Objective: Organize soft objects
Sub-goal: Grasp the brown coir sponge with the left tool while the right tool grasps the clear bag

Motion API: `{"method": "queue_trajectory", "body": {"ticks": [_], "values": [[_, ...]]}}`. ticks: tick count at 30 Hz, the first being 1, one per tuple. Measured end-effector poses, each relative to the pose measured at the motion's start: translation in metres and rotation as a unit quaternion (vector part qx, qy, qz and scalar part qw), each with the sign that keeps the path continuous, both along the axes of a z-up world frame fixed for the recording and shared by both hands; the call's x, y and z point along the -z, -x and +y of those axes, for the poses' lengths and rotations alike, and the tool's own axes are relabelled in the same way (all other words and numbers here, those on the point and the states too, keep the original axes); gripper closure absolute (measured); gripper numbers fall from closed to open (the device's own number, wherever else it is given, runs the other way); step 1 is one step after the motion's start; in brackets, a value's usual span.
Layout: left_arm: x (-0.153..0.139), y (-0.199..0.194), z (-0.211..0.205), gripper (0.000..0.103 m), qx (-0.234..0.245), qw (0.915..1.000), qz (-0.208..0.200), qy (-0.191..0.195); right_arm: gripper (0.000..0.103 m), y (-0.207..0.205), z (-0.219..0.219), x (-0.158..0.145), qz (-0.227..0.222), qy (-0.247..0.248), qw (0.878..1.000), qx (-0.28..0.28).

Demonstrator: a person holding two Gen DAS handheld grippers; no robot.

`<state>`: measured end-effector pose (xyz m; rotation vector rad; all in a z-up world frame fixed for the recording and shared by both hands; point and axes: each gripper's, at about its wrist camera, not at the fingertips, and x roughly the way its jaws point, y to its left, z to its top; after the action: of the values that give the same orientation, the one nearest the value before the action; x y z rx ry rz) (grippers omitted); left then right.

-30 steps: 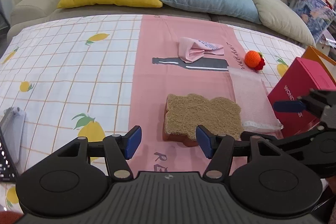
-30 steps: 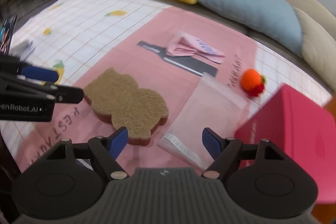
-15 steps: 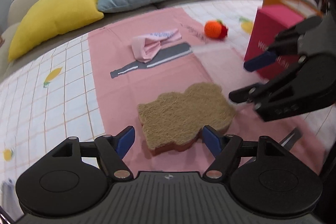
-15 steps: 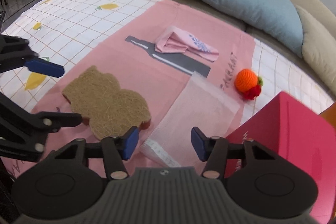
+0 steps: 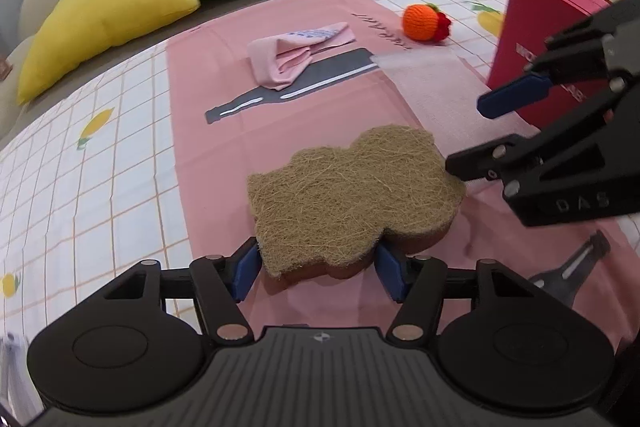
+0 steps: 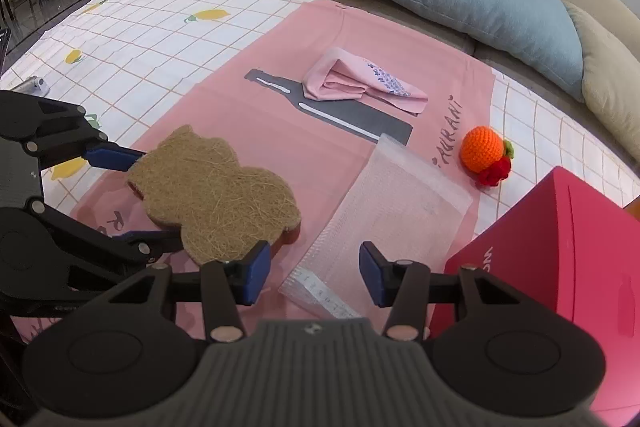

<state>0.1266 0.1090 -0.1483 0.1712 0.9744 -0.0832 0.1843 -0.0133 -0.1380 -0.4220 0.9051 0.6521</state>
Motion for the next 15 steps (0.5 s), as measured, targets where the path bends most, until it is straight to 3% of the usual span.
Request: {"method": "queue_trajectory", "body": {"ticks": [3,6,8,10,15], "values": [[-0.003,0.001,0.001,0.038,-0.024,0.9997,-0.005,0.0,0.054,0.001,0.001,0.0,-0.008,0.005,1.0,-0.001],[-0.009,0.004,0.01,0.038,-0.079,0.9968,-0.009,-0.004,0.054,0.001,0.0,-0.001,-0.022,0.009,1.0,0.006],[-0.013,0.007,0.019,0.038,-0.104,0.9944,-0.013,0.012,0.052,0.0,0.002,0.001,-0.026,0.016,1.0,0.006],[-0.016,0.007,0.021,0.038,-0.11,0.9936,-0.018,0.019,0.043,0.0,0.005,0.007,-0.033,0.03,0.999,0.005],[-0.016,0.007,0.015,0.038,-0.107,0.9939,-0.023,0.011,0.042,-0.009,0.007,0.02,-0.031,0.033,0.998,0.039]]}}
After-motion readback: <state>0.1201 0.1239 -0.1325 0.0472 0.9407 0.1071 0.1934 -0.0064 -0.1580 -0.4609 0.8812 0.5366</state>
